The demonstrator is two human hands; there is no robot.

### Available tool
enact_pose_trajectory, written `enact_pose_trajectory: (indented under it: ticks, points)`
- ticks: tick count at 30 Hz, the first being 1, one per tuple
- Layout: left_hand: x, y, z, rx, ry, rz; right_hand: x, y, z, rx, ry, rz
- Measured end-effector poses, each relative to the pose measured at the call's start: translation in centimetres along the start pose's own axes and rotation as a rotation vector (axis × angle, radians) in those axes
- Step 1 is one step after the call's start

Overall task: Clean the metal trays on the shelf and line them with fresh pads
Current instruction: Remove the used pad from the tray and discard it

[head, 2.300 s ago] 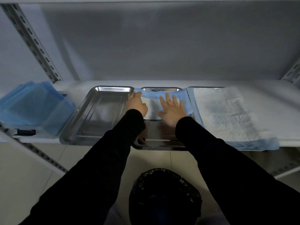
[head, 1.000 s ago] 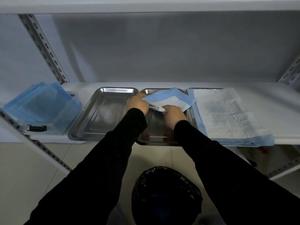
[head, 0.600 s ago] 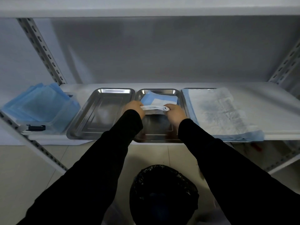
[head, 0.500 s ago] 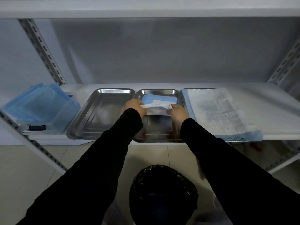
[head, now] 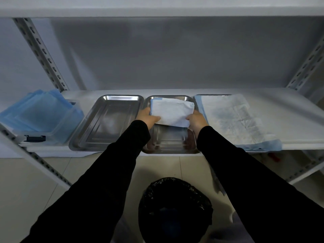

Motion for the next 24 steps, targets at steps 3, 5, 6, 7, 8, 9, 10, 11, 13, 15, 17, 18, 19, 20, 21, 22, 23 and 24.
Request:
enact_pose_trajectory:
  ticks: [3,5,6,7,8,9,10,11,13,15,17,18,19,20,21,22,23,24]
  points:
    - [-0.4,0.2,-0.2,0.006,0.022,0.012,0.1,-0.1,-0.5,0.075,-0.04,0.009]
    - [-0.9,0.1,-0.4,-0.023,0.032,0.031,0.1,-0.1,-0.8,0.159,-0.078,0.025]
    - [-1.1,0.1,-0.5,-0.049,0.028,0.043,-0.1,-0.2,-0.9,0.196,-0.103,0.04]
    - [-1.4,0.0,-0.8,-0.081,0.02,0.057,-0.3,-0.2,-0.9,0.238,-0.118,0.055]
    - [-1.7,-0.1,-1.0,-0.117,0.008,0.074,-0.6,-0.2,-0.9,0.282,-0.132,0.076]
    - [-2.1,-0.2,-1.2,-0.149,-0.006,0.091,-0.6,-0.2,-1.1,0.324,-0.139,0.094]
    - [-2.4,-0.3,-1.4,-0.181,-0.021,0.11,-0.6,-0.2,-1.2,0.366,-0.148,0.112]
    - [-2.6,-0.5,-1.6,-0.22,-0.034,0.129,-0.6,-0.3,-1.3,0.401,-0.147,0.13]
    - [-2.9,-0.8,-1.7,-0.315,-0.065,0.163,-0.8,-0.4,-1.3,0.461,-0.149,0.162]
    - [-3.0,-1.1,-1.7,-0.369,-0.077,0.195,-0.8,-0.4,-1.5,0.506,-0.163,0.181]
    - [-2.9,-1.1,-1.6,-0.388,-0.072,0.211,-0.8,-0.4,-1.7,0.54,-0.187,0.204]
    - [-2.9,-1.1,-1.6,-0.403,-0.068,0.216,-0.7,-0.3,-1.8,0.553,-0.195,0.222]
    - [-2.8,-1.0,-1.5,-0.418,-0.056,0.22,-0.6,-0.4,-1.9,0.555,-0.2,0.24]
    - [-2.7,-0.9,-1.3,-0.436,-0.029,0.226,-0.6,-0.5,-2.0,0.546,-0.2,0.255]
    - [-2.7,-0.7,-1.0,-0.462,0.014,0.228,-0.5,-0.6,-2.0,0.532,-0.198,0.267]
    - [-2.5,-0.3,-0.5,-0.501,0.064,0.213,-0.5,-0.7,-2.0,0.519,-0.196,0.273]
    - [-2.5,0.3,-0.2,-0.562,0.109,0.166,-0.6,-0.8,-2.1,0.506,-0.199,0.276]
    - [-2.5,1.2,-0.1,-0.644,0.142,0.091,-0.7,-0.8,-2.2,0.497,-0.207,0.283]
Point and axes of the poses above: each hand's wrist, its own x-axis away from the middle knuckle, its own y-axis out of the palm, z = x × y, the point moved 9 cm from there along -x, towards the middle knuckle, and after that the axes turned 9 degrees about x, right-handed, at the moved point
